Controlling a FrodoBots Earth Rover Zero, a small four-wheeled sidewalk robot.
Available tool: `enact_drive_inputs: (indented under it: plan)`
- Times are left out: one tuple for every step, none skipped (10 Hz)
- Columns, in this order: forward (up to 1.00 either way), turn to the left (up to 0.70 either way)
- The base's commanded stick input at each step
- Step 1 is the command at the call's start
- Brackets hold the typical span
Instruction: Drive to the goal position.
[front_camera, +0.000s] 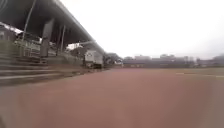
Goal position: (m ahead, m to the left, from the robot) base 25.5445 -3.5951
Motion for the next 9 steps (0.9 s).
enact_drive_inputs:
  plan:
    - [1.00,0.00]
    - [1.00,0.00]
    - [1.00,0.00]
    - [1.00,0.00]
    - [1.00,0.00]
    - [1.00,0.00]
    - [1.00,0.00]
    - [1.00,0.00]
    - [1.00,0.00]
